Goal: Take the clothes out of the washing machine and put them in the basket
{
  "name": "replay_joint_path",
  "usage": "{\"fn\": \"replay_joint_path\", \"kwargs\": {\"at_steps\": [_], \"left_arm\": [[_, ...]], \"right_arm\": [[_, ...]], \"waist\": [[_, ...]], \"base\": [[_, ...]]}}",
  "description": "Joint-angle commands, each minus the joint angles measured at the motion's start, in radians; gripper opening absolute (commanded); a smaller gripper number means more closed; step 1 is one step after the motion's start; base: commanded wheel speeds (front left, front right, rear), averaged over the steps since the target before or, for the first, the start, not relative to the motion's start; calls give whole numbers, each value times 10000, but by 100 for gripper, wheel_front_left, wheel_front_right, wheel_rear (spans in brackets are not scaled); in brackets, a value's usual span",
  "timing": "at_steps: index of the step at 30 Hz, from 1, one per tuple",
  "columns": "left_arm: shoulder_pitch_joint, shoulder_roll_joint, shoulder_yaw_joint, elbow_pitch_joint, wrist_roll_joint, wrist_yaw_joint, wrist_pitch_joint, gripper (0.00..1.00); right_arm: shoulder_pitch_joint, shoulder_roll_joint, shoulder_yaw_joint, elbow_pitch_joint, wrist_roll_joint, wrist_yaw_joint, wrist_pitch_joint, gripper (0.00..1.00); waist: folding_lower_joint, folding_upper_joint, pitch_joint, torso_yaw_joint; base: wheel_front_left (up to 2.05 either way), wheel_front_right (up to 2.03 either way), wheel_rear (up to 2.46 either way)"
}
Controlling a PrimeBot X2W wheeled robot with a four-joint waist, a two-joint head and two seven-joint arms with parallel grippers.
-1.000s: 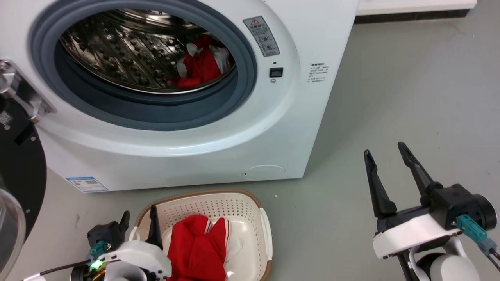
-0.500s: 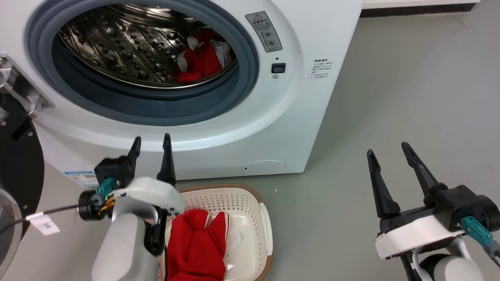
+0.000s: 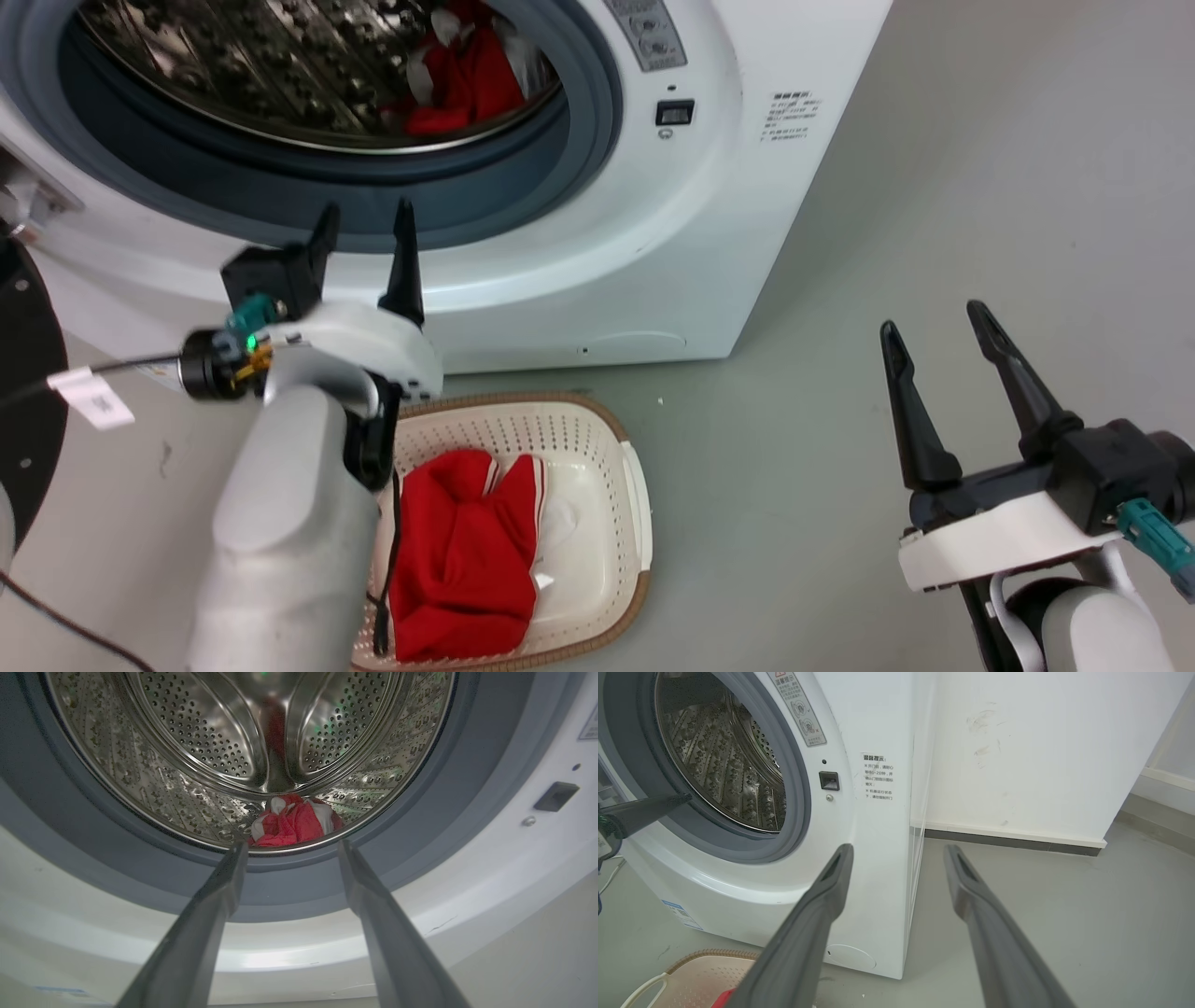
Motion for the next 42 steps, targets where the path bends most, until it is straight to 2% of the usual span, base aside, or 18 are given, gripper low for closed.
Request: {"fn": "replay_joint_path", "kwargs": {"at_steps": [1,12,25,33,42], "left_arm": [[-597,173,-25,275,71,-43,-26,100],[-3166,863,88,1507,3,-106,43,100],[-6250,2110,-76,3112,132,-112,1011,100],[-7878,2748,-398,3523,289,-256,2216,100],[-9585,3458,-964,3624,566,-400,4177,100]], "right_arm": [[-272,17,79,-104,-43,-7,-60,100],[-863,17,474,-116,43,-7,-232,100],[-1405,19,945,213,422,-7,-703,100],[-1742,20,1260,499,721,-7,-1010,100],[-2076,20,1625,826,1095,-7,-1307,100]], "waist": [[-2,0,510,6],[-2,0,1885,-526],[-2,0,3553,-1611],[-2,0,4392,-2002],[-2,0,5364,-2533]], "base": [[0,0,0],[0,0,0],[0,0,0],[0,0,0],[0,0,0]]}}
